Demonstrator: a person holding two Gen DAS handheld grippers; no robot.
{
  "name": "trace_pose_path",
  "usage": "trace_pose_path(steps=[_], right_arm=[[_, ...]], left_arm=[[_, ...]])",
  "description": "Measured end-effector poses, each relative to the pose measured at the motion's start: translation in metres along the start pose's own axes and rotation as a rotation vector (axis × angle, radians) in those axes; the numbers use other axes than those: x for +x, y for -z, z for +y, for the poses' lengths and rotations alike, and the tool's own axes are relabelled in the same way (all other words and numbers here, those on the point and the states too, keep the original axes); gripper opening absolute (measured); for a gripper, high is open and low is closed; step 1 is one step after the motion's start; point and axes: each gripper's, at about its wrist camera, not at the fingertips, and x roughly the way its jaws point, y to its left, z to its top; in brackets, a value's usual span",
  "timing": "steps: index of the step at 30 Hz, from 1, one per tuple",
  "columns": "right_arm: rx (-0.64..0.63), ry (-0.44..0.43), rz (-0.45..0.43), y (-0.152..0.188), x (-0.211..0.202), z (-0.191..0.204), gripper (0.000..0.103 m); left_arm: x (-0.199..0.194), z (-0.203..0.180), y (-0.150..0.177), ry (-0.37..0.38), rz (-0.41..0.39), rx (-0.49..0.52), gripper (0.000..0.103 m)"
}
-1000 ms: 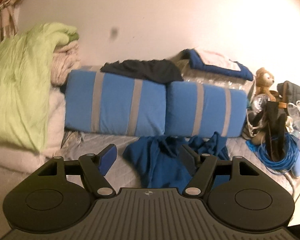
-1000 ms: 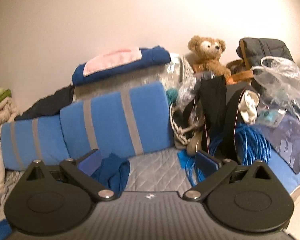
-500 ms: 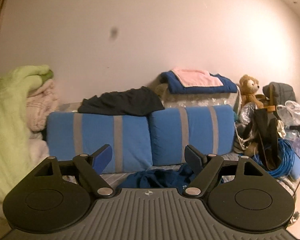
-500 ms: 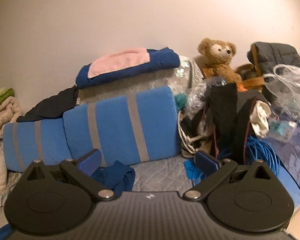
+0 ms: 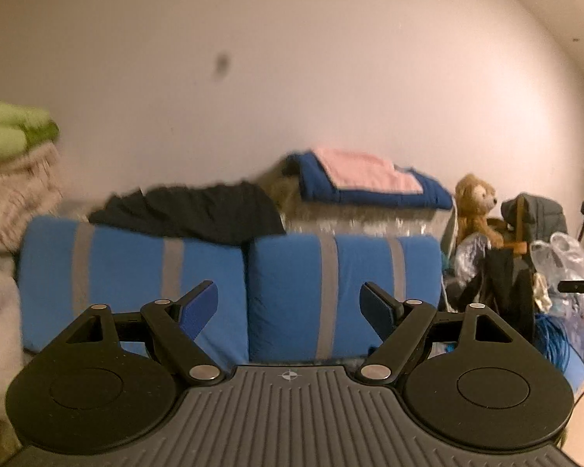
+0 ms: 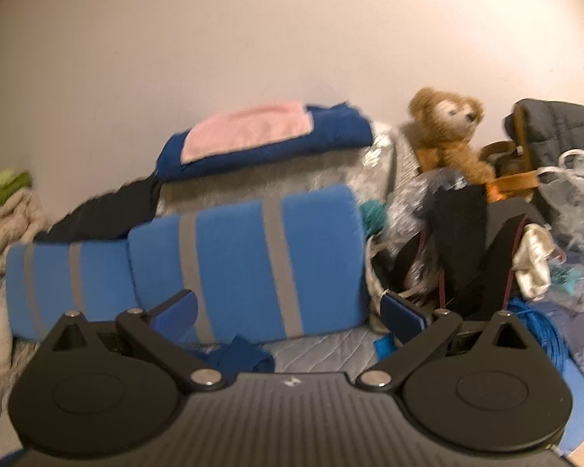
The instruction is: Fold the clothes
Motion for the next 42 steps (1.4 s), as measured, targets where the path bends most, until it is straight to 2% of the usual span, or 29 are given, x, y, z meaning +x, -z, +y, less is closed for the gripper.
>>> trace_pose_path(steps=[3, 9, 14, 24, 28, 30, 37, 42], right_arm=[[-0.046, -0.016, 0.032, 0.016, 0.015, 0.017, 0.103], [-0.071, -0.060, 0.112, 0.047, 0.048, 0.039, 0.103], [-0.168, -0.090, 0.178, 0.079, 0.079, 0.064, 0.101], [-0.324, -0.107, 0.286, 0.138, 0.156, 0.104, 0.092], [-0.381, -0.126, 0.326, 0.163, 0.189, 0.115, 0.080], [-0.419, -0.134, 0.341, 0.176, 0.205, 0.121, 0.078], [-0.678, -0.087, 0.341, 0.221, 0.254, 0.158, 0.072], [-0.900, -0.082, 0.283, 0.248, 0.278, 0.187, 0.068]], left_arm=[[0.027, -0.009, 0.020, -0.002, 0.037, -0.009, 0.080], [0.072, -0.020, 0.065, -0.075, 0.070, -0.049, 0.080], [0.105, -0.019, 0.108, -0.043, 0.116, -0.130, 0.080], [0.140, -0.010, 0.193, -0.012, 0.179, -0.177, 0.080], [0.141, -0.004, 0.211, 0.020, 0.178, -0.169, 0.080], [0.143, -0.005, 0.214, 0.028, 0.176, -0.157, 0.080], [0.154, -0.006, 0.220, 0.006, 0.226, -0.147, 0.080], [0.158, -0.001, 0.222, 0.000, 0.241, -0.173, 0.080]])
